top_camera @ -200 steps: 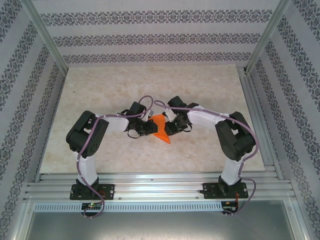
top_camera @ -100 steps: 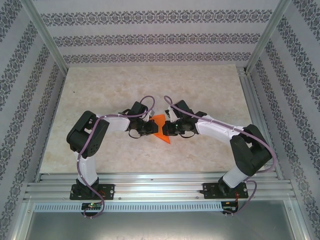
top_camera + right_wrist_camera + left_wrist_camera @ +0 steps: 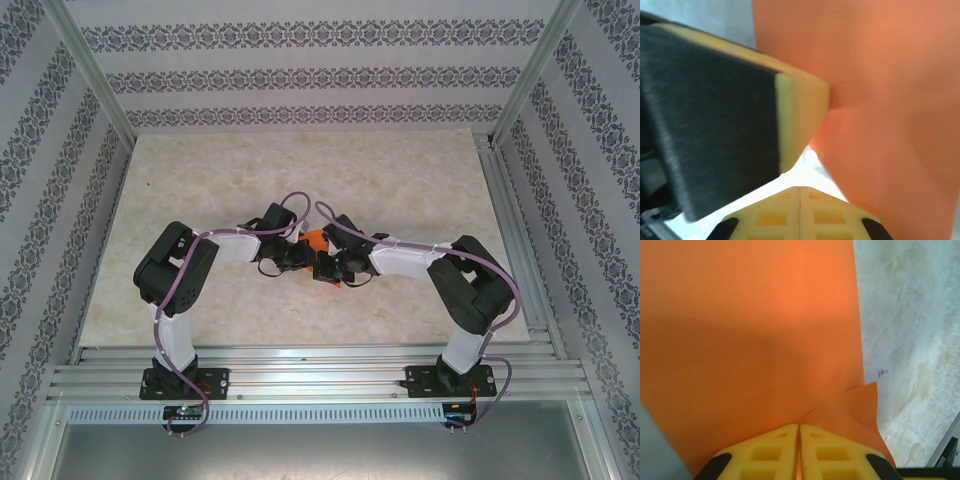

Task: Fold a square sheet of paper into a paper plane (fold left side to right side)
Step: Third fold the triangle at the center of the table.

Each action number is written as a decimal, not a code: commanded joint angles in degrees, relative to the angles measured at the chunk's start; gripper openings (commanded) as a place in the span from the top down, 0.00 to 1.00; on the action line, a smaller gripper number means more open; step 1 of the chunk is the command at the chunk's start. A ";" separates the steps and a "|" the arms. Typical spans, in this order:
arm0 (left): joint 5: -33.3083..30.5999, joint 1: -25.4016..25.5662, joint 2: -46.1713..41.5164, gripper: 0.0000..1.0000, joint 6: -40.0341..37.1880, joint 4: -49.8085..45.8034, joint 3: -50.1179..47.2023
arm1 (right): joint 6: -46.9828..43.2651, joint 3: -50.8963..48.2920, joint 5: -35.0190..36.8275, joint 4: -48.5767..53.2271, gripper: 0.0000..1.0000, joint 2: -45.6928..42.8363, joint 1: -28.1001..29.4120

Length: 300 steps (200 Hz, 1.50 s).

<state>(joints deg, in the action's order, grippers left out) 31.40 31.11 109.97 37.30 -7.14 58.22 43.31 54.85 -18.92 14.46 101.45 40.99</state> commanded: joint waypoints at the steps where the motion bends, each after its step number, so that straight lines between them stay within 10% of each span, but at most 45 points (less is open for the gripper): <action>1: -5.20 1.15 3.35 0.89 -2.14 -5.44 -0.98 | 1.32 0.27 2.61 -1.32 1.00 1.27 -0.10; 300: -7.46 1.14 4.12 0.91 -3.37 -7.37 0.50 | -1.39 -4.69 -0.59 1.28 0.99 -8.22 -2.00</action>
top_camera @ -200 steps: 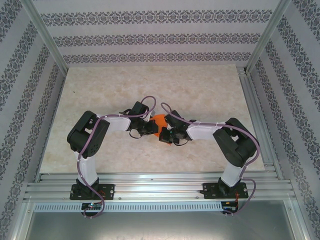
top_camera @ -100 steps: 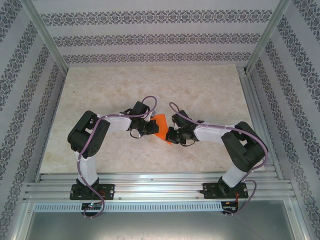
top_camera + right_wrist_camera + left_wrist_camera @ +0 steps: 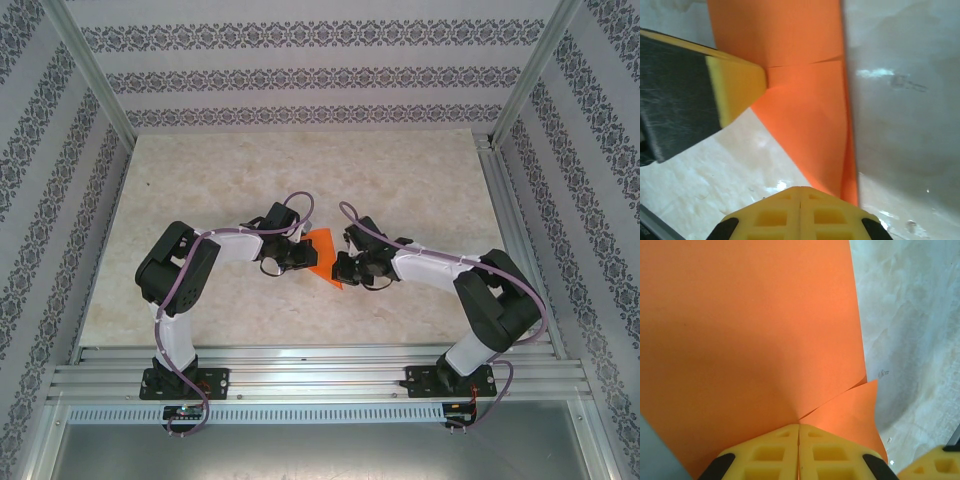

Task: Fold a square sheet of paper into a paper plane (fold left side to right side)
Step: Third fold the triangle at the center of the table.

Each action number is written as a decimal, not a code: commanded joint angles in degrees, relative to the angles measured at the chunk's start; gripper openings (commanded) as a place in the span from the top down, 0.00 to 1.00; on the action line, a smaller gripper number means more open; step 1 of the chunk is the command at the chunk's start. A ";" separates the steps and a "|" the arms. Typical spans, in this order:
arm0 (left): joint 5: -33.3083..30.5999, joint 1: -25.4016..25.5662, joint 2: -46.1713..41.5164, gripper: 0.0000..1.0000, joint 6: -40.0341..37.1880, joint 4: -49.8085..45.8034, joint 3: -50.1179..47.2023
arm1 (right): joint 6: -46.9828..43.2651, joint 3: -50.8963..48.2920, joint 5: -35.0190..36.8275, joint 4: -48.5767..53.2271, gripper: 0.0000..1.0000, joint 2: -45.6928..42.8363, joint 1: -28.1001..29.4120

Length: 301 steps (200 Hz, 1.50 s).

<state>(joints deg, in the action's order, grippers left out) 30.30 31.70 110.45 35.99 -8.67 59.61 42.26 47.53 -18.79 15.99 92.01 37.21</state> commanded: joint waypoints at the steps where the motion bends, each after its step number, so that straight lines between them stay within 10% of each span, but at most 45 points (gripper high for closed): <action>1: -6.34 0.55 3.63 0.91 -2.06 -5.84 -0.90 | -0.34 2.78 -0.68 -0.30 0.99 1.50 1.84; 301: -7.68 0.55 4.99 0.92 -3.27 -7.78 0.36 | 0.30 1.21 -2.51 -3.05 1.00 7.56 -2.21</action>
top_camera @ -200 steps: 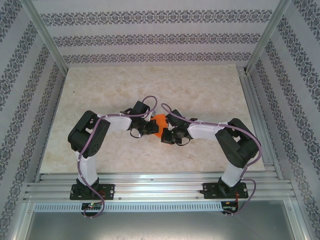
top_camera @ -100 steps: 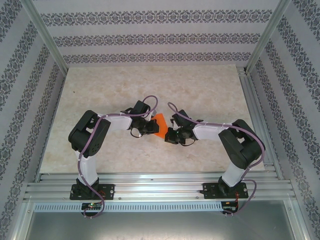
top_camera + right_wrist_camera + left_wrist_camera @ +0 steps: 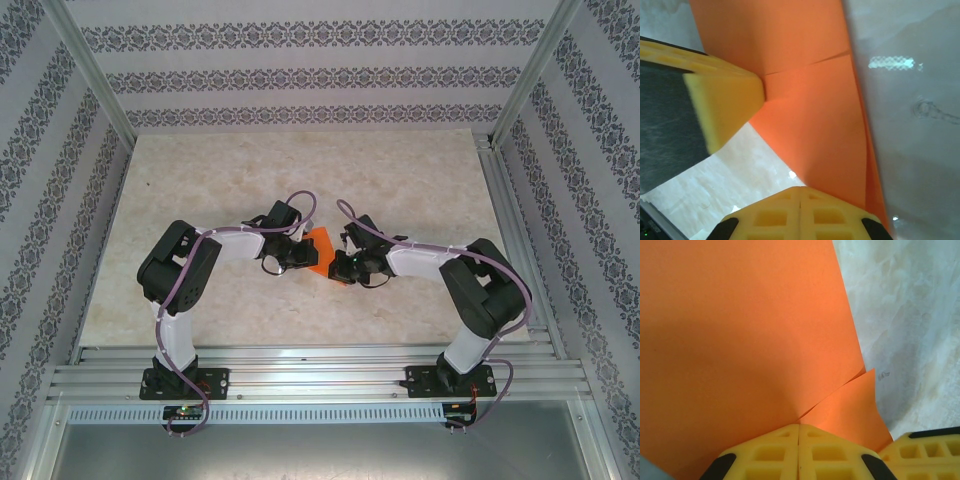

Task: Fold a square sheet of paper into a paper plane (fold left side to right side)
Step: Third fold the triangle at the center of the table.

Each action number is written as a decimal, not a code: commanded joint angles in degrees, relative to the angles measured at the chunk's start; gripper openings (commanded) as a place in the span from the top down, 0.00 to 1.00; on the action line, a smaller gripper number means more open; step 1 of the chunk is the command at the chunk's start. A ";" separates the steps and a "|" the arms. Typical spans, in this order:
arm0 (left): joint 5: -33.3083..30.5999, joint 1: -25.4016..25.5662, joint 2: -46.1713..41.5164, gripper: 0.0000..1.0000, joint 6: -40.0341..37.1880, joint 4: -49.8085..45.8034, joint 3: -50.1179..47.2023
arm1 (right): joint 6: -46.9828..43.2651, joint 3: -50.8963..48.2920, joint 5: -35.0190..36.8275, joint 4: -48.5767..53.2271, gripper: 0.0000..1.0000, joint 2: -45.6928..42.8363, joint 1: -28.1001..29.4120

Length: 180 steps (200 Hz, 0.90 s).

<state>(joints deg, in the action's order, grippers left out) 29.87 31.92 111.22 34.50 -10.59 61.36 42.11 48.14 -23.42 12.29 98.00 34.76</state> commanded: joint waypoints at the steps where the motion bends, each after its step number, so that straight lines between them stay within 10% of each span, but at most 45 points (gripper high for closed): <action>1: -7.22 0.33 4.25 0.92 -1.75 -5.89 -1.41 | 0.44 0.57 2.14 0.77 1.00 1.58 0.23; 180: -9.01 0.33 5.15 0.94 -2.38 -7.17 -0.70 | 0.33 -13.95 -2.34 -0.84 1.00 -6.68 -10.20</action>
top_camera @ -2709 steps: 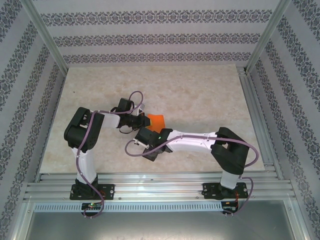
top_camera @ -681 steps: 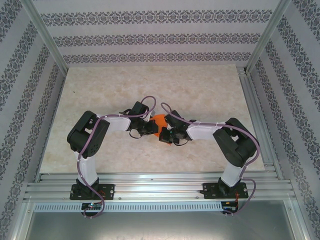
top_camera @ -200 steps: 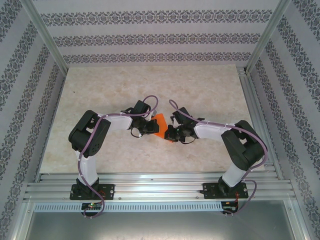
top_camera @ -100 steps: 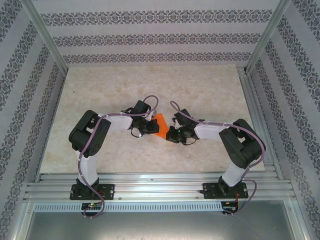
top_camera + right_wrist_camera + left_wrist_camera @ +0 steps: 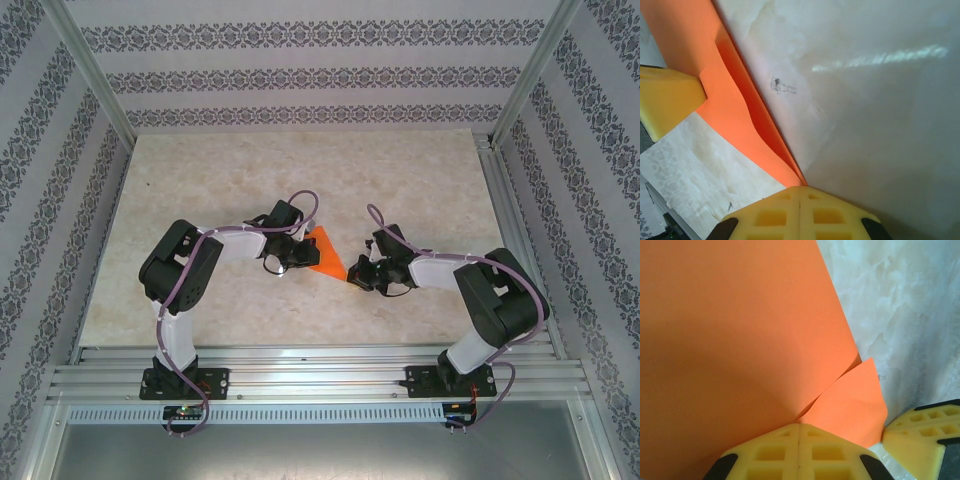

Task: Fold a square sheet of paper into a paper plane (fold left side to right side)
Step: Third fold the triangle at the center of the table.

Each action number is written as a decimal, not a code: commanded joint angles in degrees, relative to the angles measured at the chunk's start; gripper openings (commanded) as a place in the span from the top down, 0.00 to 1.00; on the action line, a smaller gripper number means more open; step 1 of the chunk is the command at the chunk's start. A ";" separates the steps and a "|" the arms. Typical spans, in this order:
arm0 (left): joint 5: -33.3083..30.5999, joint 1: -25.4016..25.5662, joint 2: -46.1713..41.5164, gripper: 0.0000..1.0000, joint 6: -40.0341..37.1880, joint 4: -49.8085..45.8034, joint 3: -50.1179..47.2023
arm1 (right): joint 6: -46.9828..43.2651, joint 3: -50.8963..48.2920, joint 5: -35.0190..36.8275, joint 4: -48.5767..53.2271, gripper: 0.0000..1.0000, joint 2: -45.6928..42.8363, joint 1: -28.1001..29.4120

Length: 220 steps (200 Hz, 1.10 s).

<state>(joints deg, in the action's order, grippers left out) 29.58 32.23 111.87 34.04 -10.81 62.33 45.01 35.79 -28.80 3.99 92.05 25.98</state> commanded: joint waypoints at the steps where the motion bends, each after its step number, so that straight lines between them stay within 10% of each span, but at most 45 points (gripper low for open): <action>1: -8.74 0.03 4.50 0.94 -1.90 -6.95 -1.72 | -2.66 -1.51 3.04 7.63 1.00 -0.82 -1.43; 54: -8.28 0.06 3.97 0.94 -1.71 -6.82 -1.38 | -6.60 7.39 6.23 18.73 0.99 -9.44 -0.62; 160: -8.14 0.07 2.60 0.94 -1.87 -7.40 -0.60 | -3.94 8.48 6.19 9.80 1.00 5.38 3.38; 220: -5.66 -0.59 -6.84 0.72 -2.31 -6.66 1.73 | -4.40 6.14 5.31 8.91 1.00 7.34 3.38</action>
<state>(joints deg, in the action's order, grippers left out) 27.57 32.38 110.17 33.06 -13.76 63.44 40.97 44.45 -25.39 11.40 96.95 29.85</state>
